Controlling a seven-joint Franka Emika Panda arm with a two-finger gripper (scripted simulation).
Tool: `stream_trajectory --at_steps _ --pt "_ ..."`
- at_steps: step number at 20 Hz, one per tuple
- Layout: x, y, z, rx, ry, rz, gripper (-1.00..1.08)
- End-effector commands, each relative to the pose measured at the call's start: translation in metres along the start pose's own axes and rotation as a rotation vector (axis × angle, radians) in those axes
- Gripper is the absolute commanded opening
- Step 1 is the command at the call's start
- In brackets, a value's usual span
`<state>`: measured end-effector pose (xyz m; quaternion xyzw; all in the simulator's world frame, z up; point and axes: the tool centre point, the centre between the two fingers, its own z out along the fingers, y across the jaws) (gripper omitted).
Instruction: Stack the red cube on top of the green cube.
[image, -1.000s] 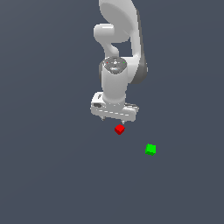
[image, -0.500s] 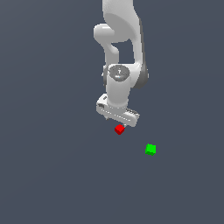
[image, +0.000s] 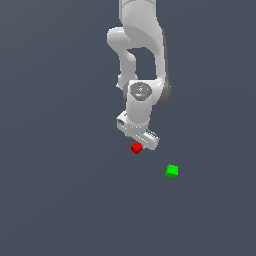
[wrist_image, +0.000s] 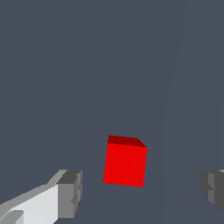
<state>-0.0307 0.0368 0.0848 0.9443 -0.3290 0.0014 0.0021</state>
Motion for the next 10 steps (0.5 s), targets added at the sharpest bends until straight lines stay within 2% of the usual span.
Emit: stream_trajectory --at_steps 1,10 --pt "-0.0025 -0.002 0.0054 0.001 -0.001 0.042 1.0" --pt "-0.0067 -0.0063 0.0146 0.003 -0.004 0.11 1.0"
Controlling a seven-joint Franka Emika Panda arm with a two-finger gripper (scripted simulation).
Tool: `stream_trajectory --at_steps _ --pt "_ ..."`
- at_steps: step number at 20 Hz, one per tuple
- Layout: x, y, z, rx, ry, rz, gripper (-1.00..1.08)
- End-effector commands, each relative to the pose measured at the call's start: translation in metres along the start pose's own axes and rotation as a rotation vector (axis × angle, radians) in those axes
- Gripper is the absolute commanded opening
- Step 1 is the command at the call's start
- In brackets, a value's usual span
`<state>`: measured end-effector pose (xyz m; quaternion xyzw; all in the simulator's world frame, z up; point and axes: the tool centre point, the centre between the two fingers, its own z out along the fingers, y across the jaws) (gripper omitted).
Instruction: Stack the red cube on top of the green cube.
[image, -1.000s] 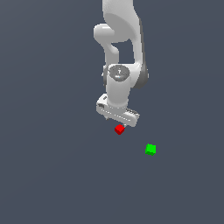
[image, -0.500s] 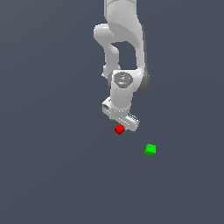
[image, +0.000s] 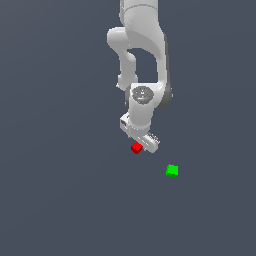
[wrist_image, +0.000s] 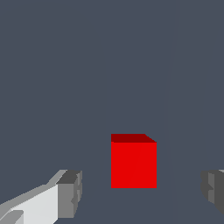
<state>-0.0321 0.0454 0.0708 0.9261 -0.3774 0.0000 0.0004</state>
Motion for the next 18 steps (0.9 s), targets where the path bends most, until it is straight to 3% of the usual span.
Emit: stream_trajectory --at_steps 1,18 --pt "0.0 -0.001 0.001 0.001 0.0 0.008 1.0" --pt "-0.001 0.0 0.049 0.001 0.0 0.008 1.0"
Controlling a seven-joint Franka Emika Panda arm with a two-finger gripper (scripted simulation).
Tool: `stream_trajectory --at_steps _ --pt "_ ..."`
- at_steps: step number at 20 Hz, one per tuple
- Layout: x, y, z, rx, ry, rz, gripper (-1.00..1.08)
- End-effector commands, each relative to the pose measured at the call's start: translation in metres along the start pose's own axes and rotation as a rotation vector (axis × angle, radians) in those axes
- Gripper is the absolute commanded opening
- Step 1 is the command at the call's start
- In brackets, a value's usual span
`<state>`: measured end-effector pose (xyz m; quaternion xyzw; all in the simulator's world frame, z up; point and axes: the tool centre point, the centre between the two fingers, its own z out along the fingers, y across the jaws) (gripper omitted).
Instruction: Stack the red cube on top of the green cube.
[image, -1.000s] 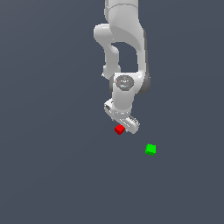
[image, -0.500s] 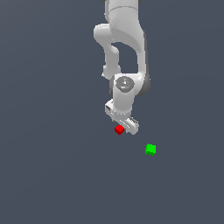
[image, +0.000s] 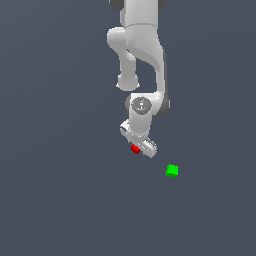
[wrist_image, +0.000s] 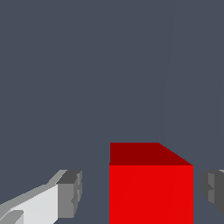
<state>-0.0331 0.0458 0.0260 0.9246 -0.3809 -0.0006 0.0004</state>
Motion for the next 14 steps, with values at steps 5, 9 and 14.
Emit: stream_trajectory --at_steps 5,9,14 --pt "0.0006 -0.001 0.0061 0.001 0.001 0.0 -1.0" --pt "0.0006 -0.001 0.0061 0.001 0.001 0.0 -1.0" --pt "0.0006 -0.0011 0.0059 0.001 0.001 0.0 -1.0"
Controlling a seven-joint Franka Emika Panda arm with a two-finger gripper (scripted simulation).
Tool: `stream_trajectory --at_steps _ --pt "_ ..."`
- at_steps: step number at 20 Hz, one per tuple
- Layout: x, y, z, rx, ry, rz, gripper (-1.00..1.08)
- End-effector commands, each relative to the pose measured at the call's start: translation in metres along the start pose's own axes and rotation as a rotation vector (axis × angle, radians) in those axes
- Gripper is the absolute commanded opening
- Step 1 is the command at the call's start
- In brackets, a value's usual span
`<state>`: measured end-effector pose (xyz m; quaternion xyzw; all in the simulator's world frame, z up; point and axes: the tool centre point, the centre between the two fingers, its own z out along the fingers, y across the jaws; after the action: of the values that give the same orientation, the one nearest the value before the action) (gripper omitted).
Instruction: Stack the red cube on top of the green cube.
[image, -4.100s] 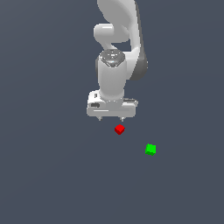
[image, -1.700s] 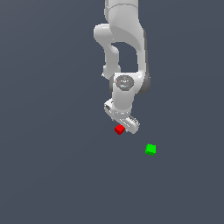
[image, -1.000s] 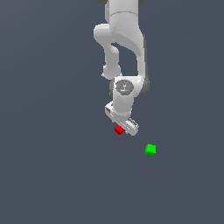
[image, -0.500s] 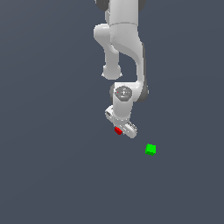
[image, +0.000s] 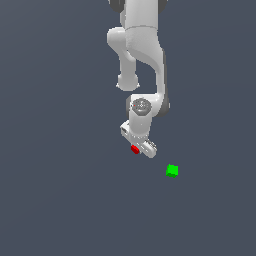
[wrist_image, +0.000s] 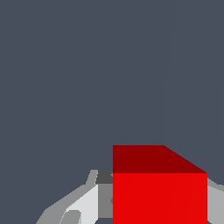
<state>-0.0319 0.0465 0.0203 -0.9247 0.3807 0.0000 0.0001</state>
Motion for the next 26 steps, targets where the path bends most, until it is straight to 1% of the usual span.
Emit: stream_trajectory --at_steps 1,8,19,23,26 --pt "0.0 0.0 0.0 0.0 0.0 0.001 -1.0" --pt "0.0 0.001 -0.019 0.0 0.0 0.0 -1.0" --pt "0.0 0.001 -0.087 0.0 0.0 0.001 -1.0" --pt "0.0 0.001 -0.098 0.0 0.0 0.001 -1.0" --pt "0.0 0.001 -0.098 0.001 0.001 0.001 -1.0"
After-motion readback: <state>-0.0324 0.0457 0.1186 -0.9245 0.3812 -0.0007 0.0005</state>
